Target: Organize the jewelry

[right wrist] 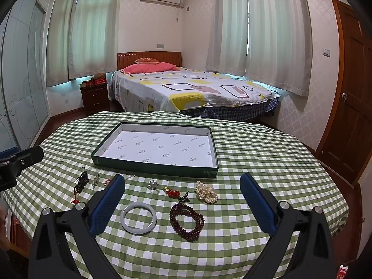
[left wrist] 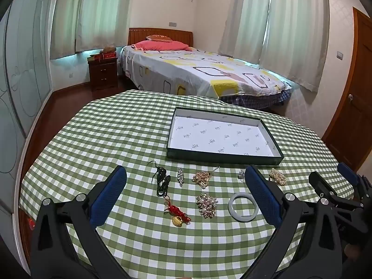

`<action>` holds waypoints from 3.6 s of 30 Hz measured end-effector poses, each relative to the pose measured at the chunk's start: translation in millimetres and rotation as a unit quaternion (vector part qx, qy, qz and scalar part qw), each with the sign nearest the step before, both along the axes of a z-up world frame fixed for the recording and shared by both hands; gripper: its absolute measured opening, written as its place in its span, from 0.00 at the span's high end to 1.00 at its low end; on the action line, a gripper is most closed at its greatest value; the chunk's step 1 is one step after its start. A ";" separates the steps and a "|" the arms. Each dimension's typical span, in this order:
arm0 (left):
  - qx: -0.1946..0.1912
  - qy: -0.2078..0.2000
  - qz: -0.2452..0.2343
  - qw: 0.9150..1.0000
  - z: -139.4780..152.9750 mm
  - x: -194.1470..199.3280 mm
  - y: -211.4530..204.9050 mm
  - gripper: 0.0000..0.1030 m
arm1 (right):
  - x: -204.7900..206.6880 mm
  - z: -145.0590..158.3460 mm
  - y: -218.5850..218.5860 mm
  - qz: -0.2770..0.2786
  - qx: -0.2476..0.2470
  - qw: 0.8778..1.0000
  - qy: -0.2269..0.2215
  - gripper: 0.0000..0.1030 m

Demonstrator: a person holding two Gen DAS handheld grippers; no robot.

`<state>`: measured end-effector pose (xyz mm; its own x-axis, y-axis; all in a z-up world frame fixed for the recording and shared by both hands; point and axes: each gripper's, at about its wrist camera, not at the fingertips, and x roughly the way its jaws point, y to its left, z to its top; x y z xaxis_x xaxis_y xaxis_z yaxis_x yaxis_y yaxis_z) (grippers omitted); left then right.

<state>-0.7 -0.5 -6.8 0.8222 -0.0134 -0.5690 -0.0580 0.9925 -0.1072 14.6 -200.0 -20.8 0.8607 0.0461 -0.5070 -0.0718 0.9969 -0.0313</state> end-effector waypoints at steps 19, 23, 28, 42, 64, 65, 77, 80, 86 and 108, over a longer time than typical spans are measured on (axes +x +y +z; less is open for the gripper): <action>0.004 0.000 0.000 1.000 0.7 -0.3 2.7 0.04 | 0.1 0.9 -0.3 0.000 0.000 1.000 0.000 0.06; 0.005 -0.001 0.001 1.000 0.3 -0.3 2.7 0.04 | 0.0 0.7 -0.1 0.000 0.000 1.000 0.000 0.06; 0.005 -0.001 0.001 1.000 0.3 -0.1 3.2 0.04 | 0.0 0.9 -0.5 0.000 0.001 1.000 -0.001 0.06; 0.009 0.000 0.003 1.000 0.0 -1.3 4.6 0.04 | -0.3 1.1 -0.7 0.000 0.001 1.000 -0.001 0.06; 0.020 -0.003 0.002 1.000 2.4 -1.6 -1.7 0.04 | -1.2 0.4 -0.1 0.000 0.001 1.000 -0.002 0.06; 0.020 -0.003 0.002 1.000 2.4 -1.6 -1.7 0.04 | -0.5 1.8 -1.1 0.000 0.002 1.000 -0.003 0.06; 0.021 -0.002 0.000 1.000 1.1 -0.9 -2.4 0.04 | -0.8 0.3 -0.5 -0.001 0.002 1.000 -0.003 0.06; 0.020 -0.002 0.000 1.000 -0.9 0.8 -1.4 0.04 | -1.0 0.8 0.3 -0.001 0.002 1.000 -0.003 0.06; 0.016 -0.006 0.000 1.000 -13.2 7.5 5.1 0.04 | 4.1 -1.5 -4.3 0.001 0.005 1.000 -0.005 0.06; 0.034 0.115 -0.002 0.993 -118.9 49.8 12.2 0.13 | 37.8 -97.8 -18.8 0.020 0.026 0.996 0.081 0.06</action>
